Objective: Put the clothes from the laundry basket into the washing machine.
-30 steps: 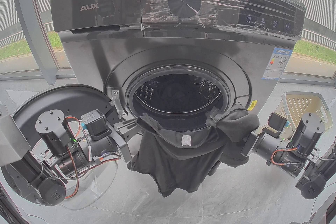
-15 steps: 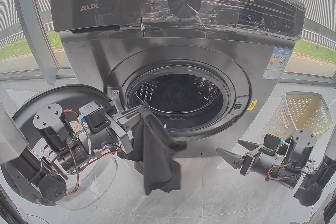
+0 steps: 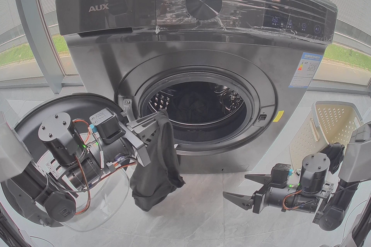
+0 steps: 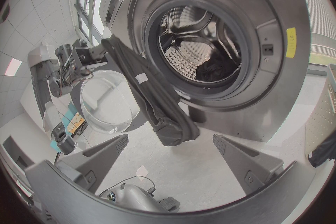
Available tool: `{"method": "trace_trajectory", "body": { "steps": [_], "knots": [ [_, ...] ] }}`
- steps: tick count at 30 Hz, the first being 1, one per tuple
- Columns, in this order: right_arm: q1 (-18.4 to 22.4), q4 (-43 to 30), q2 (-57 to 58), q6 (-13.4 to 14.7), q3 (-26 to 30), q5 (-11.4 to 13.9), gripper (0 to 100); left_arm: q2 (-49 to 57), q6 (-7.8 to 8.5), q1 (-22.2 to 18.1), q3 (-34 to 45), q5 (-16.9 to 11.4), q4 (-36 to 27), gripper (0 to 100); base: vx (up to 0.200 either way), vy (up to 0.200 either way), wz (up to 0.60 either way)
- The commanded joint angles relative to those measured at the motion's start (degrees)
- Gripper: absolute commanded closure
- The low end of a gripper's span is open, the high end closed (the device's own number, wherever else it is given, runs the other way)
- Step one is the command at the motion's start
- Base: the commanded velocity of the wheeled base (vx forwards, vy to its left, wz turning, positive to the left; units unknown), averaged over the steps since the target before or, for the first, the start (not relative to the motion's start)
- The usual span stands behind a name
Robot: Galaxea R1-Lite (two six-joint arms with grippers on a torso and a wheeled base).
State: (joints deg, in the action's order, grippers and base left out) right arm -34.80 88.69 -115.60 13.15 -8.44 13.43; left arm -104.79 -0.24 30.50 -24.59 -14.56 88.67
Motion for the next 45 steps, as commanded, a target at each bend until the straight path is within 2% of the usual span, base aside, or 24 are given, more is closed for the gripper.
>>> {"method": "trace_trajectory", "body": {
  "steps": [1,13,18,22,28,35,39,45],
  "knots": [
    [-1.8,0.1,-5.0,-0.1,-1.8,0.3,0,-0.2,-0.02,0.3,-0.5,0.3,0.0,100,0.0,0.0,0.0],
    [-4.5,0.1,-15.6,-0.3,-12.4,0.0,0,-0.3,-0.11,1.1,-0.8,0.8,0.0,100,0.0,0.0,0.0],
    [-4.5,0.0,-19.5,-1.9,-17.0,-1.1,0,-0.2,-0.11,1.9,-0.8,0.8,-0.1,100,0.0,0.0,0.0],
    [-4.7,0.0,-21.0,-2.0,-20.0,-1.1,0,-0.2,-0.11,2.1,-0.9,1.7,-0.1,100,0.0,0.0,0.0],
    [-4.0,-0.1,-23.6,-2.7,-25.0,-1.1,0,-0.3,-0.2,2.6,-1.1,1.8,-0.1,100,0.0,0.0,0.0],
    [-4.0,-0.4,-25.3,-3.0,-28.0,-1.1,0,-0.5,-0.2,2.6,-1.1,1.7,0.0,100,0.0,0.0,0.0],
    [-2.5,-0.4,-26.6,-4.3,-30.9,-1.1,0,-0.5,-0.2,2.6,-1.0,1.6,0.0,100,0.0,0.0,0.0],
    [-0.4,-0.1,-26.6,-4.4,-33.0,-1.1,0,-0.8,-0.2,2.8,-0.9,1.5,0.0,100,0.0,0.0,0.0]
  ]
}}
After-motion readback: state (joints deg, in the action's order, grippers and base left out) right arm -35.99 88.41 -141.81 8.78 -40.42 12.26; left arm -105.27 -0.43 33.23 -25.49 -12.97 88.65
